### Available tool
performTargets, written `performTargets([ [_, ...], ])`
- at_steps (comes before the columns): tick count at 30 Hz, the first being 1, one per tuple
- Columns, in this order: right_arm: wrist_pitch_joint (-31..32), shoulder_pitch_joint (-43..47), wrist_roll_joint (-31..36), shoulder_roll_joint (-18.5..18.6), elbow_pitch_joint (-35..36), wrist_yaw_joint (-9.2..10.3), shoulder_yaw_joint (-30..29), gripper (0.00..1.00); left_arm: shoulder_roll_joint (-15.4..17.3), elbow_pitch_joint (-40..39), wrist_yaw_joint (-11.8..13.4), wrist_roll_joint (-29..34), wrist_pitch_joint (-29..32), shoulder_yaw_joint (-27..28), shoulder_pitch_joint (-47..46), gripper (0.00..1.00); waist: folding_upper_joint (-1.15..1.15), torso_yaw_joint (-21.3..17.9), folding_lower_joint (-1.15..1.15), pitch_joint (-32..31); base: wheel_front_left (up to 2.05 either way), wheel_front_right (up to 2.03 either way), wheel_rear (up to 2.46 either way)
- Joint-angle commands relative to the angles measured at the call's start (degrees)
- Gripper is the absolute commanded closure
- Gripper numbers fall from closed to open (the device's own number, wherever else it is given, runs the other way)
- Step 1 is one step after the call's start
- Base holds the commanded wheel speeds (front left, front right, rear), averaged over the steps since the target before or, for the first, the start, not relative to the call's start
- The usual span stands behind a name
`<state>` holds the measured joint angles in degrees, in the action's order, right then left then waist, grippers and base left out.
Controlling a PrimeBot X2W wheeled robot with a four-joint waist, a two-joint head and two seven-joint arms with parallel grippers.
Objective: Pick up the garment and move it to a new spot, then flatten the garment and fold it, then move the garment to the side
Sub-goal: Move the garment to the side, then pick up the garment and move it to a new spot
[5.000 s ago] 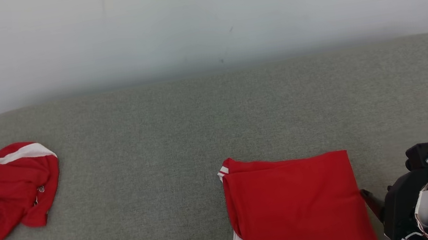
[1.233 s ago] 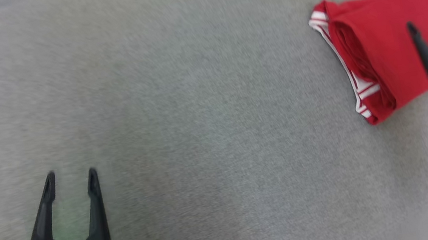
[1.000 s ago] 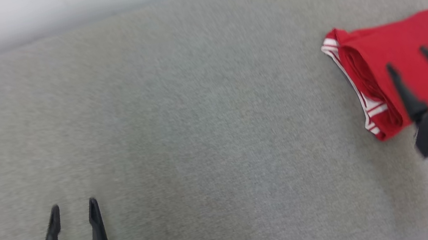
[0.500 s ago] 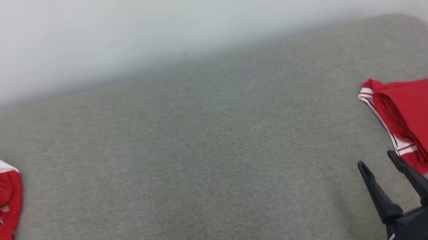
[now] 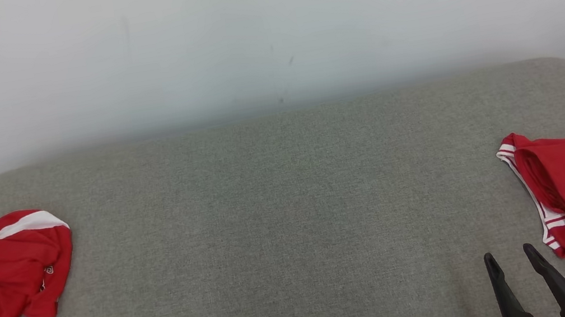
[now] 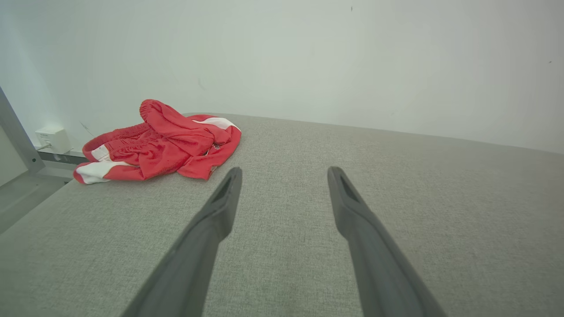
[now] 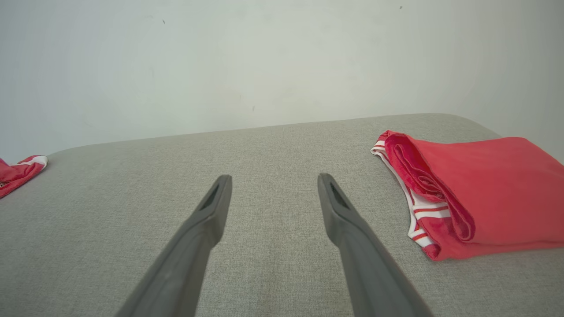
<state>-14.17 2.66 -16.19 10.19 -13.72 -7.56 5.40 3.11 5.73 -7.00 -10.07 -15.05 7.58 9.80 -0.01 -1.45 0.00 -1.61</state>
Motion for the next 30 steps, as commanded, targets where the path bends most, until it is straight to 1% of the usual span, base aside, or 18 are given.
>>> performTargets([
  [1,-0.54,0.73,0.70,-0.49,0.23,0.17,-0.66,0.00,-0.19,0.15,0.02,0.07,-0.16,0.18,0.87,0.00,0.01,0.23,0.00,-0.30,0.00,0.00,0.00],
  [8,-0.95,1.91,1.82,-1.94,0.84,0.16,-2.30,0.00,-0.25,0.63,-0.21,-0.40,-0.16,-0.18,1.09,0.00,0.01,0.57,0.00,-0.48,0.00,0.00,0.00],
  [18,-1.03,1.97,2.81,-2.66,1.51,0.16,-2.82,0.00,-0.27,0.98,-0.08,-1.77,-0.16,-0.84,0.90,0.00,0.01,0.75,0.00,-0.22,0.00,0.00,0.00],
  [30,-1.08,2.03,2.18,-2.95,1.46,0.17,-2.81,0.00,-0.27,0.84,0.12,-2.22,-0.16,-0.75,0.57,0.00,0.01,1.43,0.00,0.08,0.00,0.00,0.00],
])
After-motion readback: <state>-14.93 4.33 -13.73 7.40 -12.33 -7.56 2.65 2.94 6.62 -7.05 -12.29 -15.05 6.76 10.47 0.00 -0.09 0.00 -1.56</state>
